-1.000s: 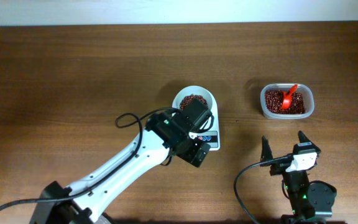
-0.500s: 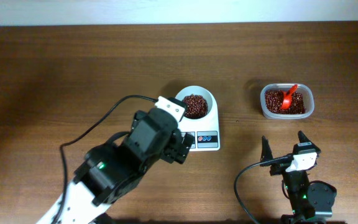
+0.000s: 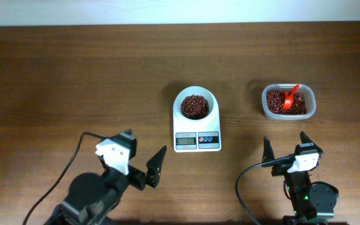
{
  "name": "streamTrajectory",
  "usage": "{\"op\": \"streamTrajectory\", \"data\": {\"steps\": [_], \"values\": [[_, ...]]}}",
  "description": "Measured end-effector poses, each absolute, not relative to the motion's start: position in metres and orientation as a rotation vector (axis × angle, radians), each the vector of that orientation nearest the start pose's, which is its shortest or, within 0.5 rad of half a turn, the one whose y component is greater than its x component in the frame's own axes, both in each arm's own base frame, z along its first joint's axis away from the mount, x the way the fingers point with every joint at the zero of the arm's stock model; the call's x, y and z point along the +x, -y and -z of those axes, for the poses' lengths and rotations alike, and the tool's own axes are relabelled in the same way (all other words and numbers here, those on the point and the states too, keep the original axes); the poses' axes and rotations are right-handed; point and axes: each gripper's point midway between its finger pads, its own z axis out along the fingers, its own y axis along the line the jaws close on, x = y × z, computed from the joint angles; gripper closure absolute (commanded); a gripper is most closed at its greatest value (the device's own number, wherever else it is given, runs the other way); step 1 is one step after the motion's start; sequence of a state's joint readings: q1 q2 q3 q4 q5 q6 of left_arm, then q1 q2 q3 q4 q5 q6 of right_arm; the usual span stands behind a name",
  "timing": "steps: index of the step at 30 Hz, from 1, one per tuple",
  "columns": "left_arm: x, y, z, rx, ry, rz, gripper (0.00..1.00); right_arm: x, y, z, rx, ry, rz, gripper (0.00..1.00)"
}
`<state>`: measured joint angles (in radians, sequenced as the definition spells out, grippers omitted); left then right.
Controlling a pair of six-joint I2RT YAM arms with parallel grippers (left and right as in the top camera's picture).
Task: Scoop item into bowl and weigh 50g on scale
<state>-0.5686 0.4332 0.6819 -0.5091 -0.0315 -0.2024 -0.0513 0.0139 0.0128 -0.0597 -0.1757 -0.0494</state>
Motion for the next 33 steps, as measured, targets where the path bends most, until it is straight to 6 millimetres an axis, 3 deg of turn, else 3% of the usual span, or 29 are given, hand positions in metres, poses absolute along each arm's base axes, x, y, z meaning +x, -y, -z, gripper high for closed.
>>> {"op": "streamTrajectory", "data": {"steps": [8, 12, 16, 20, 23, 26, 30, 33], "values": [[0.184, 0.116, -0.286, 0.300, -1.655, 0.585, 0.01, 0.245, -0.017, -0.162, -0.132, -1.626, -0.065, 0.01], [0.176, 0.112, -0.275, 0.271, -1.569, 0.629, 0.01, 0.245, -0.017, -0.162, -0.133, -1.624, -0.064, 0.01], [0.179, 0.115, -0.273, 0.261, -1.512, 0.649, 0.01, 0.245, -0.017, -0.162, -0.133, -1.625, -0.064, 0.01], [0.184, 0.118, -0.293, 0.232, -1.338, 0.685, 0.01, 0.245, -0.017, -0.162, -0.134, -1.624, -0.062, 0.01], [0.187, 0.119, -0.293, 0.213, -1.238, 0.704, 0.01, 0.245, -0.017, -0.162, -0.134, -1.624, -0.063, 0.01], [0.198, 0.123, -0.259, 0.208, -1.253, 0.693, 0.01, 0.245, -0.017, -0.163, -0.134, -1.624, -0.062, 0.01], [0.208, 0.123, -0.228, 0.208, -1.378, 0.653, 0.01, 0.245, -0.017, -0.163, -0.134, -1.624, -0.062, 0.01], [0.223, 0.106, -0.167, 0.160, -1.627, 0.524, 0.01, 0.245, -0.017, -0.163, -0.134, -1.623, -0.062, 0.01]]}}
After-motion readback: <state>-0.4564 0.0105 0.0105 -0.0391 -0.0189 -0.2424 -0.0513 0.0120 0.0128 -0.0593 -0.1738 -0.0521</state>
